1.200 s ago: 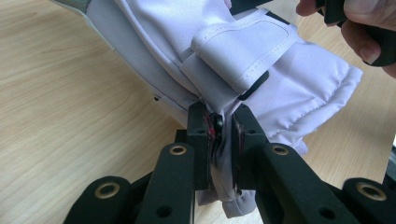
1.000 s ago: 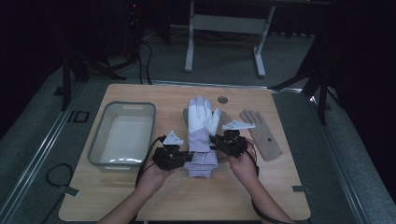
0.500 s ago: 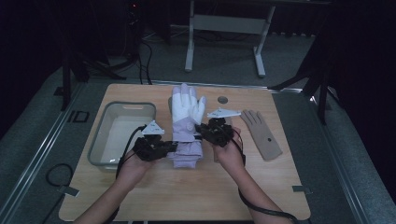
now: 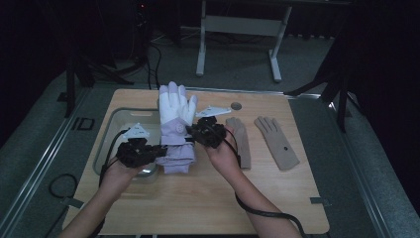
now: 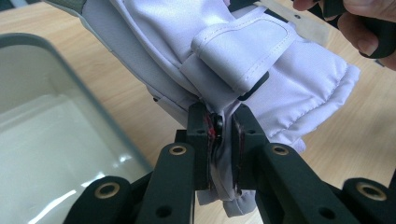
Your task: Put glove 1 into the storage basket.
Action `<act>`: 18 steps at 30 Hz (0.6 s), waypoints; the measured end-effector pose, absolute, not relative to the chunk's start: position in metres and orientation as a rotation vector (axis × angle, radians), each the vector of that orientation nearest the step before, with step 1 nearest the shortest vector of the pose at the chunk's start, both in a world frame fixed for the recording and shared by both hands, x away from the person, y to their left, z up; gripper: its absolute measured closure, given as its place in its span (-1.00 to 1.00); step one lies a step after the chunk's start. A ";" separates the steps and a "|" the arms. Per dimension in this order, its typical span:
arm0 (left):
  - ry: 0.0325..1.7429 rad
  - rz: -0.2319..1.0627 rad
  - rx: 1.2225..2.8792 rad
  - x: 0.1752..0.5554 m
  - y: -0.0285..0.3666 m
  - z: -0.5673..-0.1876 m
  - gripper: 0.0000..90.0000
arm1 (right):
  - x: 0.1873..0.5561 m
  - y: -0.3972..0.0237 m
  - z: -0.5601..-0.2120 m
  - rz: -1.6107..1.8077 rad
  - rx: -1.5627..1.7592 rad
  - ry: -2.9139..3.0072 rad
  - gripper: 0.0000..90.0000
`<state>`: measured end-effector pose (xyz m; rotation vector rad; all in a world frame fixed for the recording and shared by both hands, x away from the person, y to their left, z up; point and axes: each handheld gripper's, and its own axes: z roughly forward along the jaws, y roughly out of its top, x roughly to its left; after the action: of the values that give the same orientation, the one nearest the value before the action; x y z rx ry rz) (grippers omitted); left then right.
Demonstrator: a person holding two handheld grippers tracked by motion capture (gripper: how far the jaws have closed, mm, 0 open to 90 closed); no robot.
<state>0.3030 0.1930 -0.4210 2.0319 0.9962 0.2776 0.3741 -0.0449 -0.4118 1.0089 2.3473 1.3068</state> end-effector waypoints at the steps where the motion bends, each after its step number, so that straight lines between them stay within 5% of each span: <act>1: 1.002 0.280 2.028 0.303 0.197 -0.420 0.80 | 0.374 -0.041 -0.411 1.310 1.001 2.349 0.85; 18: 1.083 0.324 2.030 0.301 0.269 -0.408 0.79 | 0.384 0.034 -0.406 1.378 0.949 2.376 0.85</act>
<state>0.3012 0.2686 -0.4077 2.0300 1.0827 0.3243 0.3841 0.0340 -0.4061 0.9486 2.3761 1.3779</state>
